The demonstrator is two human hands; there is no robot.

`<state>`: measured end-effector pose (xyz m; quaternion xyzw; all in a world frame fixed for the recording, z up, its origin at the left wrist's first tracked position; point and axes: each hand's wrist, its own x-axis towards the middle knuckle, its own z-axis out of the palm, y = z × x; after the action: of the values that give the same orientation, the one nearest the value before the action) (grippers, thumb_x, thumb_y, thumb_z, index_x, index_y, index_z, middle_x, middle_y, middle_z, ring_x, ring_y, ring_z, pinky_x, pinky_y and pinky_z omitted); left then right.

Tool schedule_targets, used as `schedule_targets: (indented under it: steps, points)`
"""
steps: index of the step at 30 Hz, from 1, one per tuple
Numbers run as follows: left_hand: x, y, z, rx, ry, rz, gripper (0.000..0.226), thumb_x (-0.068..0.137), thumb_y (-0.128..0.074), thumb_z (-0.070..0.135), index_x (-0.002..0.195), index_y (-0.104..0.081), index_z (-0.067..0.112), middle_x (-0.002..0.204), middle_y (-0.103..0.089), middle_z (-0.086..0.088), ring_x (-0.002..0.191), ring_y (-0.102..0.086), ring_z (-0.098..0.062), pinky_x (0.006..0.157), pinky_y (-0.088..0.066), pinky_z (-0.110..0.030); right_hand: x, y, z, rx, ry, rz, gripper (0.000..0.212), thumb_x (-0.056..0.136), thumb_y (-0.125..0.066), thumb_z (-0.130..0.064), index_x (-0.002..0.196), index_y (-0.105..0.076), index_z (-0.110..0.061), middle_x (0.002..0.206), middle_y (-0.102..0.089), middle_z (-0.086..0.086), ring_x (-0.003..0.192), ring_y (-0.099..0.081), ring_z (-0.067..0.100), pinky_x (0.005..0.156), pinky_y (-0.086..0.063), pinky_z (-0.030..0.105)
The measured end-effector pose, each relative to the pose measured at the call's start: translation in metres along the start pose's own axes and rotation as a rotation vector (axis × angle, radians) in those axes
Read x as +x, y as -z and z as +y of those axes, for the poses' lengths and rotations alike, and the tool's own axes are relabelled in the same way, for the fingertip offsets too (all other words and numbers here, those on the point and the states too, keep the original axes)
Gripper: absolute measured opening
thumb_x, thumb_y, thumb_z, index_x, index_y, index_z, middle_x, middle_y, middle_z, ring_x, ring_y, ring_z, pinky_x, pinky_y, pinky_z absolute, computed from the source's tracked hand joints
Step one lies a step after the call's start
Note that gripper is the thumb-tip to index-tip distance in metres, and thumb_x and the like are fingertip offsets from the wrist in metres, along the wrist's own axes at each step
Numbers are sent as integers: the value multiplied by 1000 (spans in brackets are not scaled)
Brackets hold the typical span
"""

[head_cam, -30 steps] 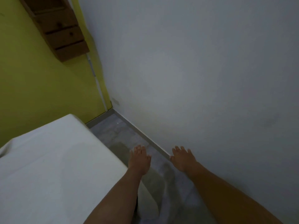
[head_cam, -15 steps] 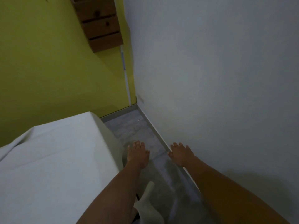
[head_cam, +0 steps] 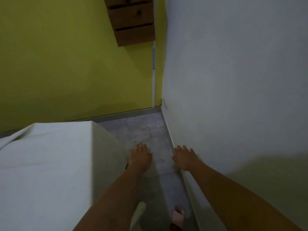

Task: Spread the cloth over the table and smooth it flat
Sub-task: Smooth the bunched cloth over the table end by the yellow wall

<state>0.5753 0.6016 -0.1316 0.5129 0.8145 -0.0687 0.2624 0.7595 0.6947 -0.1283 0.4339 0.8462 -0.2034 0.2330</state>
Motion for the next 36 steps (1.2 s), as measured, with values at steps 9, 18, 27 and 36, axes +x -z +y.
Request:
schedule_targets:
  steps: [9,18,27,36]
  points:
    - [56,54,-29,-132,277,69,58,103,-19,37,152,-3,10,161,3,-11,149,2,-27,119,-3,-47,105,90,-18,-162,201,-4,56,101,-23,-40,149,-21,-11,159,-17,7,146,-13,28,118,-11,50]
    - [140,125,-103,-196,426,130,60,103,-14,39,152,1,6,161,5,-15,149,4,-29,120,-2,-48,244,174,-115,-299,399,-14,57,101,-23,-39,150,-19,-9,160,-12,9,146,-11,30,116,-12,50]
    - [222,214,-202,-282,554,160,61,103,-13,39,152,1,5,161,5,-15,149,4,-28,119,-1,-47,360,267,-226,-371,515,-69,59,102,-23,-40,151,-13,-9,161,-6,6,147,-7,31,117,-9,51]
    - [260,245,-314,-432,850,165,60,103,-12,39,152,2,6,161,6,-14,149,4,-28,119,0,-47,469,302,-366,-563,743,-107,58,102,-22,-38,151,-13,-8,161,-11,6,147,-10,29,118,-12,50]
